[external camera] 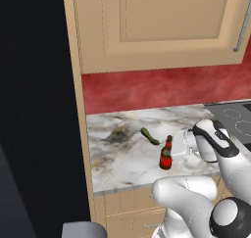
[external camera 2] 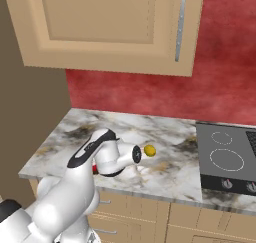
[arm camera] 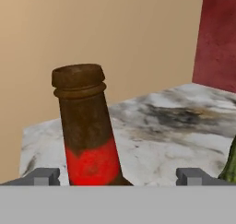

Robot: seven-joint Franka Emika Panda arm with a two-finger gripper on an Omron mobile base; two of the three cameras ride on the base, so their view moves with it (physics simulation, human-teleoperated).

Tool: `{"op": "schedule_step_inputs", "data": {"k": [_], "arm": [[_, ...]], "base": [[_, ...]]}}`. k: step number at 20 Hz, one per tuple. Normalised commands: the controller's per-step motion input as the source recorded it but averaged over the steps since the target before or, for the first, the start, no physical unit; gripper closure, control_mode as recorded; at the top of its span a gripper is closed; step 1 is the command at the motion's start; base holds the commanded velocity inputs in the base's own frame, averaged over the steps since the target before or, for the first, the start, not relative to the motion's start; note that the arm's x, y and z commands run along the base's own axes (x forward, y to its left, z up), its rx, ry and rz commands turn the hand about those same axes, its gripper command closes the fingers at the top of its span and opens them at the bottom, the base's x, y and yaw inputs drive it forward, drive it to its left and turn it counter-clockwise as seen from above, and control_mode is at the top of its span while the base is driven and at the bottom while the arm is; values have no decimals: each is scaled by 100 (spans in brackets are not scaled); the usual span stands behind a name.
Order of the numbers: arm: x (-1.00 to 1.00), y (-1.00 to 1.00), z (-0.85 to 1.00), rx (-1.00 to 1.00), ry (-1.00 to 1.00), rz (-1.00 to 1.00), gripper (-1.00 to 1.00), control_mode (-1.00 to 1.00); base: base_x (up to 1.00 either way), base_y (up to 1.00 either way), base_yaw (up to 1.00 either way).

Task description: Place the beer on the top shelf of the fridge to keep it out of children's reach, and place the lemon and squash on lower shelves for easy access.

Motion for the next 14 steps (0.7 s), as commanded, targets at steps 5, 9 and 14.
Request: {"op": "schedule_step_inputs", "data": {"k": [5,9,14], "arm": [[5,19,-9,0,10,0,-100,-100],[3,6,0,0,2,0,100,-100],[-15,-1,10,0,0,0,100,-100]], "base": [[0,0,0],[0,0,0],[0,0,0]]}}
